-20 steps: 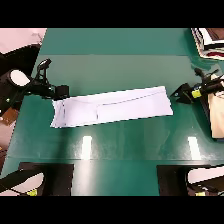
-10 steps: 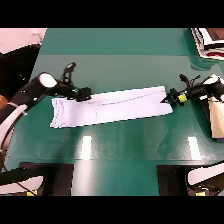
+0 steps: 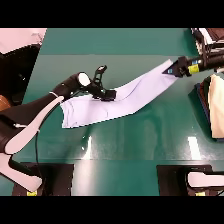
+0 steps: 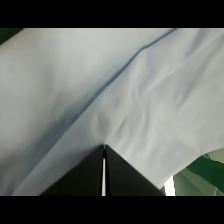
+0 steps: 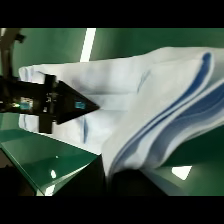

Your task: Fold the shirts.

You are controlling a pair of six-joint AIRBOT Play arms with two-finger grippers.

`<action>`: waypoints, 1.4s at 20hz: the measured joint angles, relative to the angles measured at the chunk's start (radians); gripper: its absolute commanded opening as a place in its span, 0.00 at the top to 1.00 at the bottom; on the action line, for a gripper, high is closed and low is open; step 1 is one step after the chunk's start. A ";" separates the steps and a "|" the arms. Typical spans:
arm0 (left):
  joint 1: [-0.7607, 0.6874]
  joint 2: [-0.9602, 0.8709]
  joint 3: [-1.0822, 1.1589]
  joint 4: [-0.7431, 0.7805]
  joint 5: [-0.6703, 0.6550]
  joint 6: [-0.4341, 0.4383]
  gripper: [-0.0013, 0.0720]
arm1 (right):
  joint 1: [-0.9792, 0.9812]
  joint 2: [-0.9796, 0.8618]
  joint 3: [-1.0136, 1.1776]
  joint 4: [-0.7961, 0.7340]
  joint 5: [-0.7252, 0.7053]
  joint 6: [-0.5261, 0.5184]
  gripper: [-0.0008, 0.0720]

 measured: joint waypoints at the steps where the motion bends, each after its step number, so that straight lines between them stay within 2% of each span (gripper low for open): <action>1: -0.010 -0.018 0.019 -0.002 0.002 -0.005 0.95 | 0.029 0.009 0.029 0.006 0.000 0.009 0.97; 11: -0.029 -0.082 0.090 -0.018 -0.001 -0.026 0.96 | 0.320 0.025 0.163 0.017 -0.040 0.043 0.97; 15: 0.085 0.038 0.106 0.074 -0.079 -0.029 0.95 | 0.432 -0.008 0.168 0.018 -0.078 0.043 0.97; 19: 0.268 0.248 0.111 0.216 -0.158 -0.029 0.95 | 0.611 -0.090 0.170 0.020 -0.220 0.017 0.95; 21: 0.366 0.356 0.111 0.277 -0.180 -0.028 0.95 | 0.706 -0.155 0.176 0.018 -0.315 0.003 0.80; 22: 0.406 0.397 0.111 0.296 -0.191 -0.028 0.95 | 0.751 -0.195 0.193 0.018 -0.354 -0.007 0.66; 23: 0.440 0.435 0.111 0.309 -0.198 -0.027 0.95 | 0.789 -0.234 0.217 0.018 -0.382 -0.014 0.41; 24: 0.474 0.468 0.111 0.322 -0.206 -0.027 0.95 | 0.823 -0.277 0.249 0.016 -0.399 -0.020 0.33; 25: 0.501 0.494 0.111 0.334 -0.216 -0.027 0.95 | 0.847 -0.319 0.285 0.013 -0.402 -0.026 0.34; 26: 0.518 0.512 0.111 0.339 -0.227 -0.027 0.95 | 0.859 -0.352 0.321 0.011 -0.389 -0.030 0.38; 28: 0.539 0.535 0.110 0.343 -0.259 -0.026 0.95 | 0.860 -0.402 0.379 0.009 -0.310 -0.037 0.39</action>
